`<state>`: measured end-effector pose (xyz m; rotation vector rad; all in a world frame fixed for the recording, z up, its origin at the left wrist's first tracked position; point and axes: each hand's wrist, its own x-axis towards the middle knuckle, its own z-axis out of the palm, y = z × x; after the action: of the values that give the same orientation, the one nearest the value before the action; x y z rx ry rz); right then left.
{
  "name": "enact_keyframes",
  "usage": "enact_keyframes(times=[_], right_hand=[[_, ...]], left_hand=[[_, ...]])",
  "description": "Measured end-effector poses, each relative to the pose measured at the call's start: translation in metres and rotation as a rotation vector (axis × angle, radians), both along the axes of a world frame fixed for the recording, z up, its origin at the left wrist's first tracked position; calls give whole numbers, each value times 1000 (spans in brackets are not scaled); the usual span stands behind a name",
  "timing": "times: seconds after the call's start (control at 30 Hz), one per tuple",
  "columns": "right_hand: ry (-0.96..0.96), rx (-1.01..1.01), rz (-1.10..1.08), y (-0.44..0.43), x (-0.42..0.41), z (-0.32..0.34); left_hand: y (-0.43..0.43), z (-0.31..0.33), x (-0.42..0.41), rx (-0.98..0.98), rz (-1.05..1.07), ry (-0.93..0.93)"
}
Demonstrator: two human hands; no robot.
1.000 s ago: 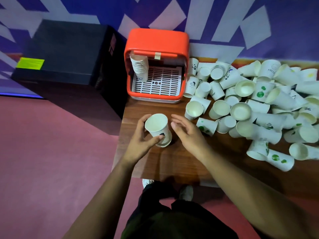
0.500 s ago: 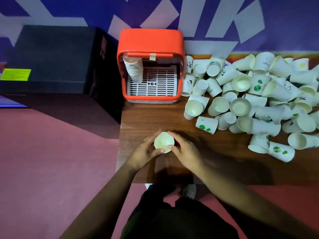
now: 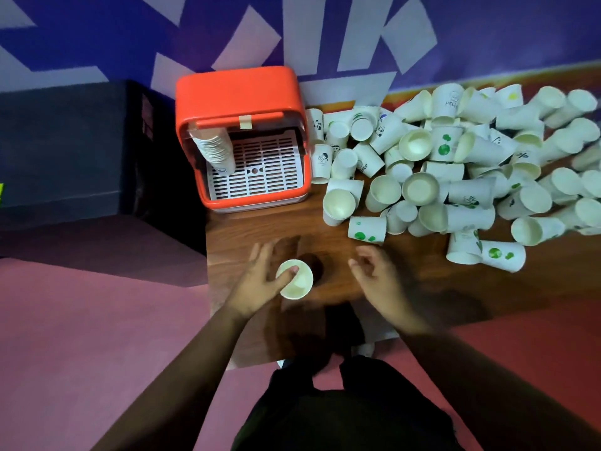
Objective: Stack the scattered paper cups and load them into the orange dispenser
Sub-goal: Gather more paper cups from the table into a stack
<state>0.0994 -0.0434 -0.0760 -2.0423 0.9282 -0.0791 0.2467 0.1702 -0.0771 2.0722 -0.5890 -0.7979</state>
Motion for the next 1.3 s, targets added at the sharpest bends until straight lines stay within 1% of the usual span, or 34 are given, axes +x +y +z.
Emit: enact_keyframes(times=[0.1, 0.17, 0.23, 0.33, 0.47, 0.6, 0.7, 0.83, 0.97, 1.03, 1.17, 1.23, 1.3], right_hand=[[37, -79, -131, -38, -2, -2], [113, -60, -166, -59, 1, -3], [166, -29, -169, -72, 4, -6], [215, 47, -162, -83, 11, -18], [218, 110, -174, -92, 19, -40], [185, 95, -130, -102, 27, -46], [177, 81, -80, -111, 29, -48], [163, 87, -38, -117, 32, -49], [70, 115, -19, -116, 27, -36], [11, 91, 4, -113, 25, -22], [-176, -33, 62, -99, 29, 17], [-223, 3, 151, -85, 35, 43], [-203, 58, 272, -69, 42, 69]], left_hand=[[-40, 14, 14, -14, -2, -49], [-71, 20, 20, -18, 5, -81], [-100, 22, 23, 10, -7, -89], [-139, 14, 28, 109, -36, -102], [-176, 0, 34, 192, -7, -137], [-190, -15, 38, 256, -63, -194], [-192, -19, 36, 262, -63, -230], [-188, -17, 37, 245, -10, -214], [-171, 3, 37, 187, 44, -251], [-155, 16, 38, 155, 61, -300], [-114, 36, 37, 110, 123, -377], [-93, 44, 35, 93, 176, -420], [-71, 51, 32, 77, 234, -420]])
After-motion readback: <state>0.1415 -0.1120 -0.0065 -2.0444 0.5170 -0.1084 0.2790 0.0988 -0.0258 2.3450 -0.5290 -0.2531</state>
